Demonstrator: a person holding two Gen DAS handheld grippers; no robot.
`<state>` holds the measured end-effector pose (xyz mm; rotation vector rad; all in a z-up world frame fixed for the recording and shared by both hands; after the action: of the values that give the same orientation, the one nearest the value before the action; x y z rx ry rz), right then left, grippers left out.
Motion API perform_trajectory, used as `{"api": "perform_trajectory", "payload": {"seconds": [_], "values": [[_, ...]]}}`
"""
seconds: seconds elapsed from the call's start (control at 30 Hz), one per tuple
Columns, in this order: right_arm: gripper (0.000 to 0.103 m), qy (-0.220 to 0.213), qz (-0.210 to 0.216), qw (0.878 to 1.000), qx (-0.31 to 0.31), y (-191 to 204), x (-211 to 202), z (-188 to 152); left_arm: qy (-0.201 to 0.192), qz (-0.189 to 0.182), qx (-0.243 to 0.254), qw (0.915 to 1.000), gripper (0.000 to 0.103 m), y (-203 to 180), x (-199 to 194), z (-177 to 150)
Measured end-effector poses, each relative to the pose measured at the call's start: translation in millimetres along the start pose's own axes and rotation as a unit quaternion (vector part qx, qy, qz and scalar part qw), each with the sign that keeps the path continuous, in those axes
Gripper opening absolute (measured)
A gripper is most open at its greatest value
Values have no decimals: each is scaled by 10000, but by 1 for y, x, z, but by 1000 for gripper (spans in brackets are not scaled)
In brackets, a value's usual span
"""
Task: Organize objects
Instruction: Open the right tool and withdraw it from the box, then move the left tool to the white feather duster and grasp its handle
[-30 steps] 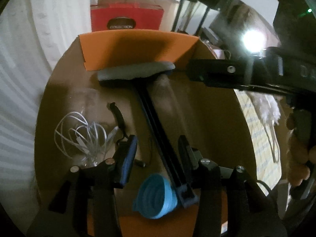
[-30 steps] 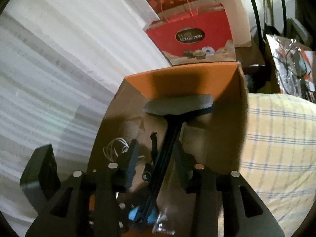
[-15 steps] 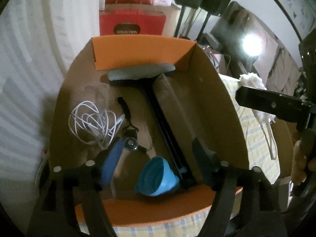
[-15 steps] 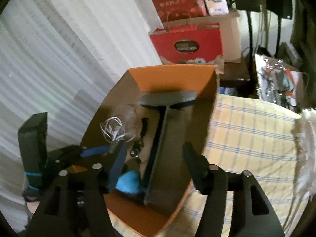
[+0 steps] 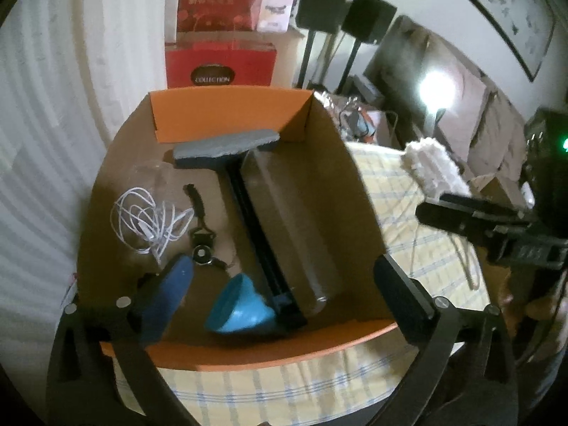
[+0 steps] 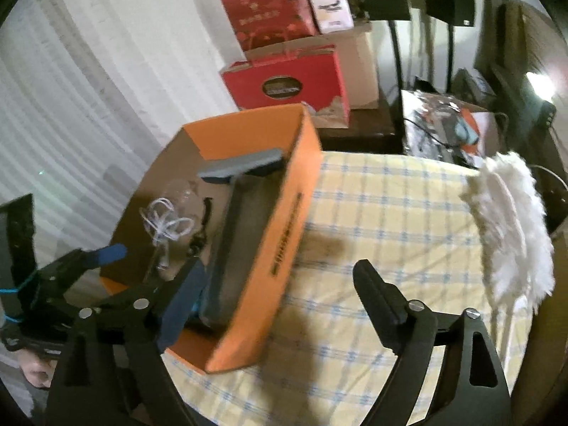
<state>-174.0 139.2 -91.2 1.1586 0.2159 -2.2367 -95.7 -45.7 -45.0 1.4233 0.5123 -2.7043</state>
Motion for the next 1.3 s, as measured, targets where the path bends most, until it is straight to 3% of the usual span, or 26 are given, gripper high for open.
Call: {"api": "perform_trajectory", "payload": {"seconds": [0.2,0.5,1.0,1.3], "values": [[102,50,-240,9997,61,-15,-11,-20,-102,16,119,9999,102,-16,-5,-3],[102,-3,-679,9977,87,-27,-33,-40,11,-60,262,9996,103,-39,-3,-17],[102,-40,-1063,9941,209,-46,-54,-68,-84,-235,413,9988,103,-71,-2,-35],[102,11,-1408,9896,289,-72,-67,-95,123,-465,661,9967,103,-104,13,-55]]}}
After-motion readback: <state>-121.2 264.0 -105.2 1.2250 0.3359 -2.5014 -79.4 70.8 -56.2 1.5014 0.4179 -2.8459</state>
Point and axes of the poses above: each gripper's, at about its wrist camera, not at the fingertips, and x roughly the way its jaws point, y to its left, z to its top, the point moved 6 cm from there along x, roughly the way its jaws point, and after that the axes turned 15 degrees about -x, right-handed, at the moved point
